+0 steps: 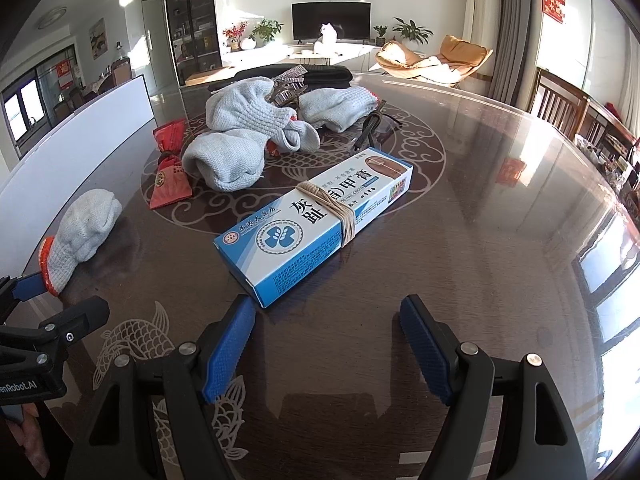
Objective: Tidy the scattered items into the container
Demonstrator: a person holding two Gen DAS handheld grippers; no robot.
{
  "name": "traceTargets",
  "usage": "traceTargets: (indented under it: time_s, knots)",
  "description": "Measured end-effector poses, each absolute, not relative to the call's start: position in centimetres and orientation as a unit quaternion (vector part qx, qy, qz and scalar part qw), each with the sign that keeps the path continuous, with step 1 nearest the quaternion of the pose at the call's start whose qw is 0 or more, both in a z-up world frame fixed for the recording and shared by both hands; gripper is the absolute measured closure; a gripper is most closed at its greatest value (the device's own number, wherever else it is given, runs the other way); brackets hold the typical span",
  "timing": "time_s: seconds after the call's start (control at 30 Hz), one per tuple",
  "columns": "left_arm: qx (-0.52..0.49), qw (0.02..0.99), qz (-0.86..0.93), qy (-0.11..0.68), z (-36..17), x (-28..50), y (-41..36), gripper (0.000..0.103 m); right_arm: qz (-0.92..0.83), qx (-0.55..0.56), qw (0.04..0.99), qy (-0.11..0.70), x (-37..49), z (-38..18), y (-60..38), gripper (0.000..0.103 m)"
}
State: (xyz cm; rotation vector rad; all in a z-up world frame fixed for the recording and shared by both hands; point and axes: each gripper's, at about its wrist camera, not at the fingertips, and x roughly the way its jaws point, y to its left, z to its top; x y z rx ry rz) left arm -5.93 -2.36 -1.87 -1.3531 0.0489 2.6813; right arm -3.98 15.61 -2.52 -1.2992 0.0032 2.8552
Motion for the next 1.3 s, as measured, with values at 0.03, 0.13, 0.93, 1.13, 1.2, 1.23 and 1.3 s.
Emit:
traceTargets:
  time_s: [0.03, 0.13, 0.93, 1.13, 1.2, 1.23, 1.3]
  knots:
    - [-0.450, 0.063, 0.891, 0.023, -2.0, -6.0, -2.1, 0.001, 0.910, -0.414, 0.002, 0.001, -4.0, -2.5, 15.6, 0.026]
    - [-0.444, 0.064, 0.894, 0.024, -1.9, -5.9, -1.8, 0.001, 0.910, -0.414, 0.003, 0.001, -4.0, -2.5, 15.6, 0.026]
    - [-0.483, 0.090, 0.870, 0.049, -2.0, -8.9, -3.3, 0.000, 0.910, -0.414, 0.002, 0.001, -3.9, -2.6, 15.6, 0.026]
    - [-0.455, 0.087, 0.885, 0.042, -2.3, -8.0, -3.4, 0.000, 0.910, -0.414, 0.002, 0.001, -3.9, -2.6, 15.6, 0.026]
    - [-0.452, 0.087, 0.887, 0.042, -2.3, -8.0, -3.4, 0.000, 0.910, -0.414, 0.002, 0.001, -3.9, -2.6, 15.6, 0.026]
    - [-0.453, 0.087, 0.886, 0.042, -2.2, -8.1, -3.4, 0.000, 0.910, -0.414, 0.002, 0.001, -3.9, -2.6, 15.6, 0.026]
    - [-0.455, 0.087, 0.885, 0.042, -2.2, -8.2, -3.4, 0.000, 0.910, -0.414, 0.002, 0.001, -3.9, -2.6, 15.6, 0.026]
